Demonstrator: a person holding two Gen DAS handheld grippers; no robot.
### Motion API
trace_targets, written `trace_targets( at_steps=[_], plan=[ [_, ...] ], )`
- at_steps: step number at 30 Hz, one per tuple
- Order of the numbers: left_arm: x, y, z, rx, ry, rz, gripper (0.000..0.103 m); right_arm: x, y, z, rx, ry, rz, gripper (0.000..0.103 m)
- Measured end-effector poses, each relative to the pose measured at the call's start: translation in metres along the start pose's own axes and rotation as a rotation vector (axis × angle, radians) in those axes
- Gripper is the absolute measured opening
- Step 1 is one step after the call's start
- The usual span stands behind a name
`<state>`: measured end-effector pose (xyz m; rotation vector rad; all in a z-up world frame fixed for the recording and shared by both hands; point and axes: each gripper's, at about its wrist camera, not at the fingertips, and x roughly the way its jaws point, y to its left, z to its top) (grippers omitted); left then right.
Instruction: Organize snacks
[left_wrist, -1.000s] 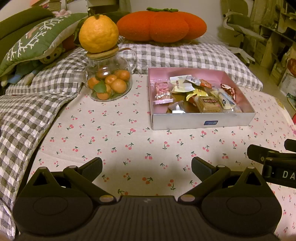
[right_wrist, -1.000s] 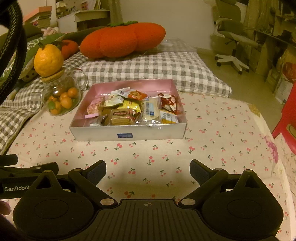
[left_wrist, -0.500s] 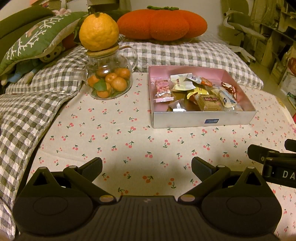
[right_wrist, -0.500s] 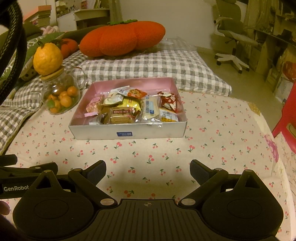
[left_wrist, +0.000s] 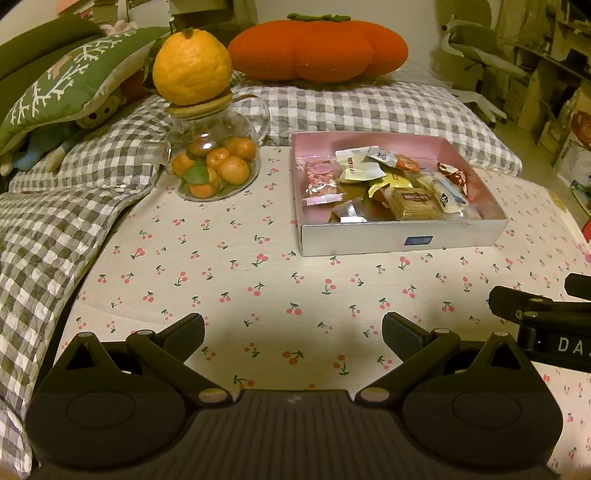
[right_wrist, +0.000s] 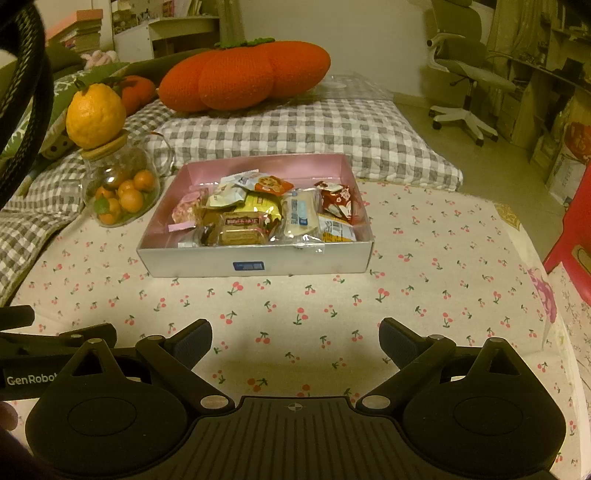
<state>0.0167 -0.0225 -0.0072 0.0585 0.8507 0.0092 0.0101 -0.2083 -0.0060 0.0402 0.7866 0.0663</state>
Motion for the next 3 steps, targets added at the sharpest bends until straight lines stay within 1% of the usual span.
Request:
trace_targets(
  at_steps=[3],
  plan=[
    [0.0017,-0.0017,-0.0012,0.013,0.004,-0.009,0.103,0.0008,-0.0004,-0.0008,0.001,0.0,-0.001,0.099]
  ],
)
